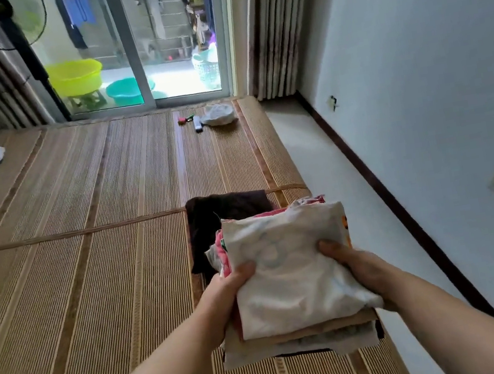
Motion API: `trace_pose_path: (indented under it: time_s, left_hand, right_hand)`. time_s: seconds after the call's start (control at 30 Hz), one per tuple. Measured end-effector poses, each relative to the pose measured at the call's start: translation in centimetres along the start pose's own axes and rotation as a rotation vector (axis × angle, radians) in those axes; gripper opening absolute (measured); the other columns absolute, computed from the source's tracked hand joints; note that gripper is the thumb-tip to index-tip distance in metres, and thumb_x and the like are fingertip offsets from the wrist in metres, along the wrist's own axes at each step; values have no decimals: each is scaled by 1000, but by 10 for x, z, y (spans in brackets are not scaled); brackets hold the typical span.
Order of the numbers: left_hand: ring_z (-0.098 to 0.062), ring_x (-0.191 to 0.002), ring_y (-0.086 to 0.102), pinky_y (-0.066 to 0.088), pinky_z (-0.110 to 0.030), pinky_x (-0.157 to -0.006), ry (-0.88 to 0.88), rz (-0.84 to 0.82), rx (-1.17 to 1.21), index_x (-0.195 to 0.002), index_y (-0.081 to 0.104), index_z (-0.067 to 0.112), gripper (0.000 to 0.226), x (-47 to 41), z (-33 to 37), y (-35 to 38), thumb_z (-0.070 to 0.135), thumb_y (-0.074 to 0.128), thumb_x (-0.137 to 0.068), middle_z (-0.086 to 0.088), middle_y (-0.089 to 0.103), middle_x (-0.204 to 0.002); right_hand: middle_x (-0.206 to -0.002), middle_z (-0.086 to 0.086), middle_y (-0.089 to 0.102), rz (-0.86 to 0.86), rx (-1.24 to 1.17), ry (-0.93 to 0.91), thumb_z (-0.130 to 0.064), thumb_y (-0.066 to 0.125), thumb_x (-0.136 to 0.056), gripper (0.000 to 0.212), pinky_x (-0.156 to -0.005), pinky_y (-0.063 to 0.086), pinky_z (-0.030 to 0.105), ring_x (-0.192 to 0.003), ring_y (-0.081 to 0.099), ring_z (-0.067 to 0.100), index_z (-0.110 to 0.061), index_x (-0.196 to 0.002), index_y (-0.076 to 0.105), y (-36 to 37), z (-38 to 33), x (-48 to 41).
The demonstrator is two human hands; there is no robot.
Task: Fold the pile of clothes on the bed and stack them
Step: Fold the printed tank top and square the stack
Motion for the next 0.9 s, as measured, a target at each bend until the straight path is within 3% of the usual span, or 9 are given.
trace_pose_path:
  time_s: [0.1,0.3,0.47,0.6,0.67,0.77,0.83,0.9]
  left_hand:
    - [-37,-105,65,51,-53,-93,6,47,9,-127,55,12,70,-28,-18,-7,41,77,-68,-17,68,-116]
    - [-35,-103,67,53,-52,-91,20,150,-33,-126,55,13,69,-88,-62,-58,39,79,-67,-16,69,-114]
    - [-40,-105,65,51,-54,-93,23,188,-19,-128,56,11,69,-154,-116,-116,34,80,-67,-21,66,-117]
    - [-36,-99,68,57,-41,-76,19,197,-53,-124,59,11,71,-200,-148,-145,36,82,-62,-17,70,-110]
    - [-34,-99,68,57,-41,-78,19,205,-83,-126,58,14,73,-218,-157,-154,40,82,-62,-15,70,-111]
    - [-32,-100,68,52,-49,-92,-23,314,-216,-128,56,20,86,-238,-169,-171,57,80,-54,-9,70,-112]
    - [-30,-104,65,50,-48,-96,-90,430,-336,-133,50,20,101,-241,-172,-180,68,76,-49,-8,67,-117]
    - [-33,-121,53,41,-48,-105,-134,585,-510,-148,28,20,118,-239,-168,-184,72,73,-52,-12,49,-138]
  right_hand:
    - [-103,14,73,-56,22,42,-44,71,-75,54,-66,58,32,-92,71,31,-9,-114,63,-17,12,-46]
    - [-113,22,68,-143,-12,135,-39,72,-79,56,-87,54,45,-103,66,39,-6,-122,60,-17,81,-145]
    - [-105,22,70,-141,-26,139,-28,73,-76,51,-66,58,36,-93,69,38,0,-117,62,-11,142,-226]
    - [-99,19,73,-110,12,143,-30,75,-69,50,-63,58,34,-86,71,35,-2,-109,65,-12,181,-277]
    - [-94,16,74,-50,36,118,-36,76,-65,53,-62,59,34,-82,72,32,-4,-105,66,-14,190,-296]
    - [-95,6,75,48,361,72,-63,70,-64,70,-84,56,39,-87,71,27,-11,-110,66,-19,194,-320]
    - [-113,8,67,141,590,62,-74,63,-68,88,-96,48,43,-102,64,28,-10,-127,52,-23,192,-329]
    - [-136,13,52,286,794,45,-79,58,-69,113,-105,38,49,-121,52,34,-10,-148,17,-25,187,-334]
Point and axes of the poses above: each hand's wrist, its own x-axis away from the middle knuckle, its own y-axis out of the palm, z = x × y, the point moved 5 cm from there along -x, towards the middle knuckle
